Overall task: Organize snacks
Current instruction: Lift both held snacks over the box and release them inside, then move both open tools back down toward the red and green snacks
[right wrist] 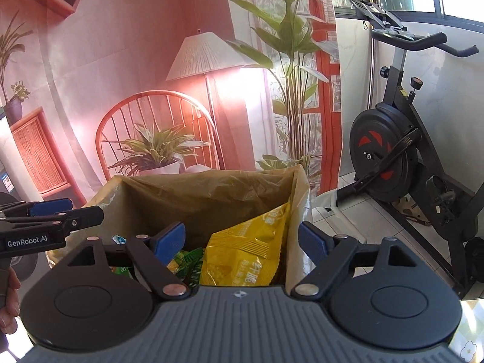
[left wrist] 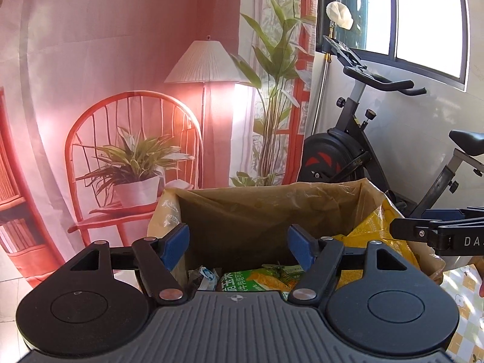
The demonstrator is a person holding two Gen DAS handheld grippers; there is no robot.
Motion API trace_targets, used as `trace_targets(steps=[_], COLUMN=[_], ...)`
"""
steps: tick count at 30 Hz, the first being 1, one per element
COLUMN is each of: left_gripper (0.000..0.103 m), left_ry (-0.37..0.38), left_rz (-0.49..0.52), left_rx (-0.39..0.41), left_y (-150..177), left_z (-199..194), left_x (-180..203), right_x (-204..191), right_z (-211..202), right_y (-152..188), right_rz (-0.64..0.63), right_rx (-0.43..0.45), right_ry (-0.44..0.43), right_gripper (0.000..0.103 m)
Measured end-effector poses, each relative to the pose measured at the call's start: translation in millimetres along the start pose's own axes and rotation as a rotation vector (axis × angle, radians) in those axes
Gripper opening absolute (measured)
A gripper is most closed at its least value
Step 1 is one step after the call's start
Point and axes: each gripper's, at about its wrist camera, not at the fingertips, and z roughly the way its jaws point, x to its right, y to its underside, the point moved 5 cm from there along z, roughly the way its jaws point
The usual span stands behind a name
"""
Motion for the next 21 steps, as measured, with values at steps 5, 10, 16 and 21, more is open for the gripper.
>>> trace_targets(steps=[5,10,16,21], left_gripper=[0.074,0.074,0.074,0.074], left_ry=[0.002,0.003,0.006,0.002], left_rz=[0.004,0.01,0.007,0.001], left_rx=[-0.006,-0.022,-0.037,-0.049], left_y=[8,24,56,85], left_z=[-30,-61,-97,-114], left_x=[7,12,15,17], right_x=[1,0,1,3], right_z=[-41,-77,-108,-123], right_y=[14,38,69,102], right_rz=[-0.002,-0.015,0.0,0.008], right_rx=[0.018,0.017,0.009,-0.008], right_ry=[0.007,0.018,0.009,-0.003], right_gripper=[0.084,0.084,0.082,0.08])
